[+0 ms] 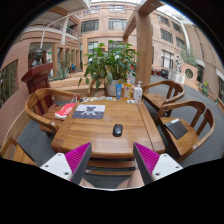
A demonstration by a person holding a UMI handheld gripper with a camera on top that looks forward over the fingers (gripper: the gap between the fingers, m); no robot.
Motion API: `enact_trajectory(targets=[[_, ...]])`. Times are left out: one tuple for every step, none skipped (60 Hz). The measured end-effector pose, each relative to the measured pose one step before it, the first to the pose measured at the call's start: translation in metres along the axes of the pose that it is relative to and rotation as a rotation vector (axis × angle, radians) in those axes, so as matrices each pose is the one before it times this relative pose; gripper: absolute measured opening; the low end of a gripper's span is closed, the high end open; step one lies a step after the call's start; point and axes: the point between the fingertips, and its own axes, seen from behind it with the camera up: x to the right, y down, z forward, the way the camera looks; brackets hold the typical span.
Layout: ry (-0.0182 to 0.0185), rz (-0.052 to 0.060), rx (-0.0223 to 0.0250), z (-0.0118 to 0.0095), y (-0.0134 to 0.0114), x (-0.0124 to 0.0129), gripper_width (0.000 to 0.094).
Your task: Arrange mouse
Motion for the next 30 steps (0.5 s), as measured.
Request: enact_trajectory(targets=[[0.00182,0.0,-0.00135,0.00179,0.00189,-0.00149,0.0856],[0.00098,0.0001,-0.00188,0.00062,0.00071,0.00016,0.0857],[0.00159,-0.0002,-0.00199,0.00127,0.00063,0.00038,0.0855],[0.00157,0.0,-0.00291,0.00186,0.00095,0.00024,0.0855],[0.00172,-0.0005,-0.00399,0.00264,0.00149,0.00028,0.0855],[0.00034,0.0004,-0.00409,-0.00058,0.00089,0.0,0.0855],[0.00052,-0.0001,-0.0046,0.00455,0.00115,0.00096,0.0854],[-0.00052,0.0001,-0.00575,0.00513,0.00158,0.00184,0.0853],[-0.00009,0.0008,-0.00668,0.00485,0.00192,0.00023,0.0853],[0.0001,0.0009,-0.00807,0.00502,0.00207,0.00035,0.0855],[0.00007,0.0015,-0.00828,0.00503,0.00229,0.00034,0.0855],[-0.00038,0.0019,-0.00775,0.00518,0.00212,0.00005,0.0855],[-0.00047,0.0028,-0.00667,0.00517,0.00217,-0.00003,0.0854],[0.00067,0.0033,-0.00675,0.00556,0.002,-0.00005,0.0854],[0.00164,0.0039,-0.00762,0.00541,0.00229,0.00024,0.0854],[0.00222,0.0039,-0.00792,0.00592,0.00241,0.0006,0.0854],[0.00168,0.0053,-0.00621,0.00643,0.00195,0.00012,0.0855],[0.0008,0.0066,-0.00354,0.00665,0.00158,0.00037,0.0856],[0.00092,0.0065,-0.00221,0.00707,0.00094,0.00027,0.0856],[0.00206,0.0053,-0.00153,0.00716,0.00099,0.00047,0.0857],[0.00258,0.0038,-0.00071,0.00749,0.00091,0.00087,0.0856],[0.00208,0.002,-0.0001,0.00747,0.00052,0.00065,0.0856],[0.00149,0.001,0.00094,0.00745,0.00087,0.00045,0.0855],[0.00263,0.0017,0.00045,0.00778,0.0006,0.00051,0.0854],[0.00504,0.0024,-0.00144,0.00792,0.001,0.00103,0.0853],[0.00514,0.0019,-0.00238,0.00793,0.00091,0.00079,0.0854],[0.00291,0.0007,-0.0028,0.00801,0.00094,0.00023,0.0853],[0.00002,0.0006,-0.00093,0.00836,0.00013,-0.00029,0.0853],[-0.00073,0.0012,0.00071,0.00862,-0.00045,-0.00045,0.0855],[-0.0002,0.0022,0.00129,0.00902,-0.00074,-0.00014,0.0855]])
